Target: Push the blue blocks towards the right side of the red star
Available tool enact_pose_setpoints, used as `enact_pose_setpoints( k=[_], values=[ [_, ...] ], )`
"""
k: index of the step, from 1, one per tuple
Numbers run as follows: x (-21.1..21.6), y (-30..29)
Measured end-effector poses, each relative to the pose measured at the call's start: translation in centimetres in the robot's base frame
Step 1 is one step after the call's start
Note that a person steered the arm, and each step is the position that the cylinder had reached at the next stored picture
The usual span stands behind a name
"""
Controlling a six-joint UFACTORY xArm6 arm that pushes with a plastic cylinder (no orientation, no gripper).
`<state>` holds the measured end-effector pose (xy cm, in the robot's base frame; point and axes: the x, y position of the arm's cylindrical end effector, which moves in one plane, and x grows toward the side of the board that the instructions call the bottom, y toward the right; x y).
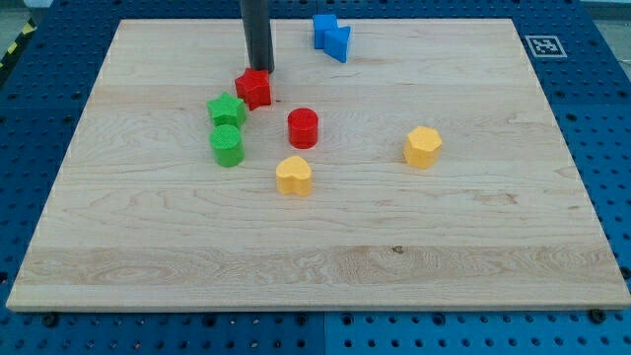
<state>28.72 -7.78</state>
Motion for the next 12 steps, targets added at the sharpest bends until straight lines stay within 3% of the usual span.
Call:
enact_pose_setpoints(
  k=[1,2,4,7,9,12],
  values=[
    [-4.1,0.0],
    [-4.4,0.0],
    [-8.9,2.5],
    [-8.9,8.1],
    [-7.4,9.8],
    [0.5,10.6]
  ],
)
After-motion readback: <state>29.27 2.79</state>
